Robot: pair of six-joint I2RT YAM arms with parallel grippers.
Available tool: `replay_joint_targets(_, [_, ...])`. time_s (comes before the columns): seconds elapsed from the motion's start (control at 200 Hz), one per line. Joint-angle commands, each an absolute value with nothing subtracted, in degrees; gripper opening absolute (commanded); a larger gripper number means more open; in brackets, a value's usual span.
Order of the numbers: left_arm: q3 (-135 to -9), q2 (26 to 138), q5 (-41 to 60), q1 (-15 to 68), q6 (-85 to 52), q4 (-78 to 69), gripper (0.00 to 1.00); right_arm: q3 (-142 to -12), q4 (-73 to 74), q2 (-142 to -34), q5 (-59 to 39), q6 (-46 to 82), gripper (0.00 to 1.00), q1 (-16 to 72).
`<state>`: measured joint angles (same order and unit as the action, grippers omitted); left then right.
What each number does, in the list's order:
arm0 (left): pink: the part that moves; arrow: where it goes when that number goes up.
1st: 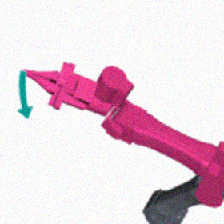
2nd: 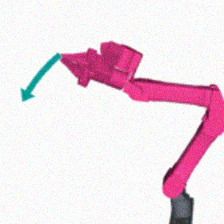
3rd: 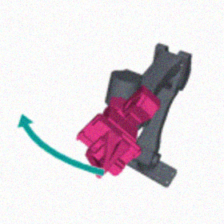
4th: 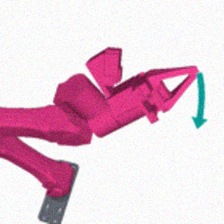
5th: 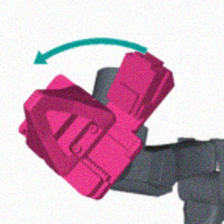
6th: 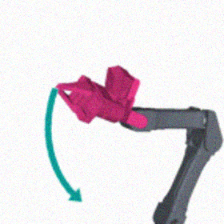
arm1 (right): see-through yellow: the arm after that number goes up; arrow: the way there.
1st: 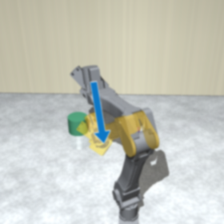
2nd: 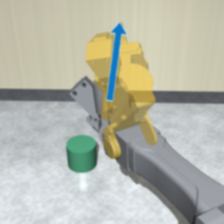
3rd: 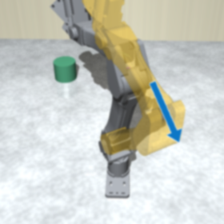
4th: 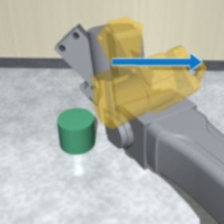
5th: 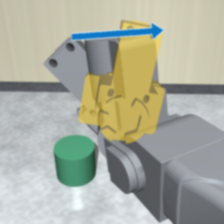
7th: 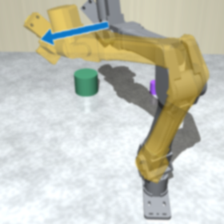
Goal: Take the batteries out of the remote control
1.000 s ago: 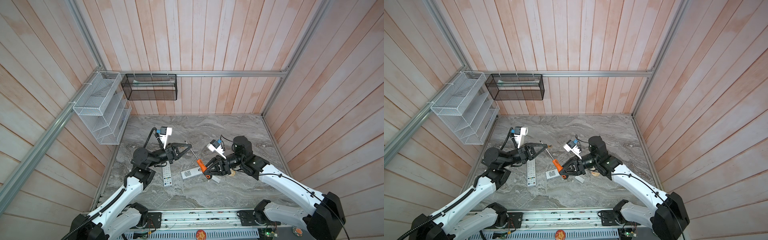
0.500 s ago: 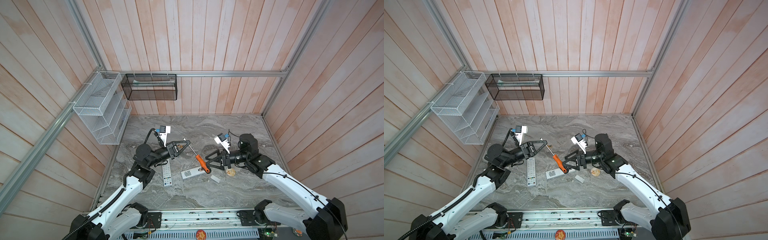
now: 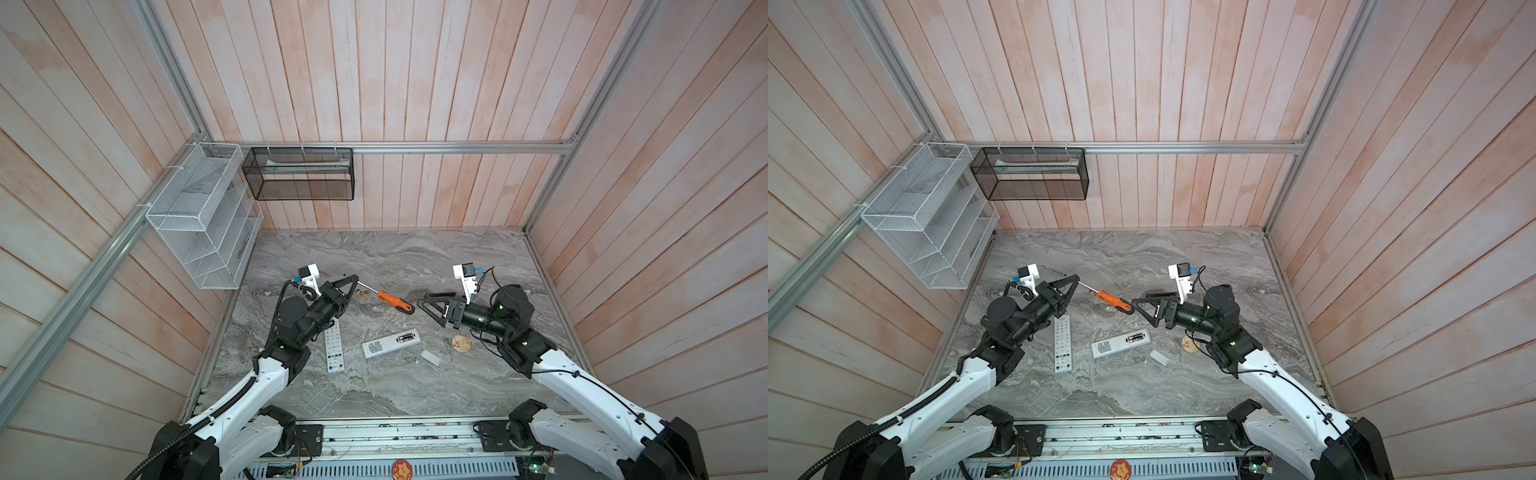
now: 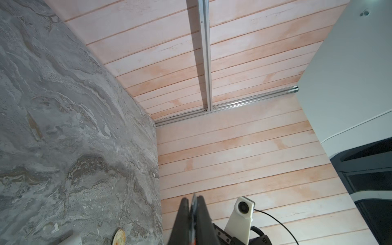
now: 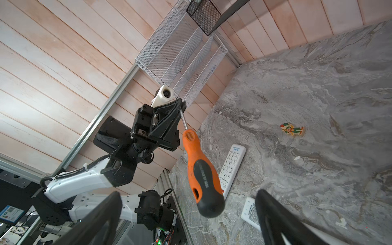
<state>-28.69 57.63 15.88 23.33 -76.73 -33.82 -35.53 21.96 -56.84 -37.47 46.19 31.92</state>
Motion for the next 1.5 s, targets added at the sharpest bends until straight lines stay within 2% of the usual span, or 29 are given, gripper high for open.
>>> replay_joint_targets(0.0, [-28.04,56.46,11.97,23.64,-80.03,-39.6,0.0,-36.84,26.97,-59.91,-36.89,48.41,0.97,33.16])
replay_joint_targets(0.625, [-27.94,59.15,14.27,23.91,-82.39,-44.5,0.0,-44.18,37.28,-73.58,-42.99,53.25,0.88,35.86])
replay_joint_targets(0.98, [-28.44,60.61,15.11,24.57,-82.45,-45.52,0.0,-46.12,38.37,-76.71,-45.77,55.2,0.73,36.43])
replay_joint_targets(1.195, [-28.16,60.47,14.78,24.7,-82.17,-45.2,0.0,-46.62,37.45,-77.77,-45.97,55.29,0.7,37.23])
replay_joint_targets(1.495, [-28.46,60.79,14.92,24.85,-81.81,-44.83,0.0,-47.46,35.68,-79.01,-46.1,55.29,0.42,37.18])
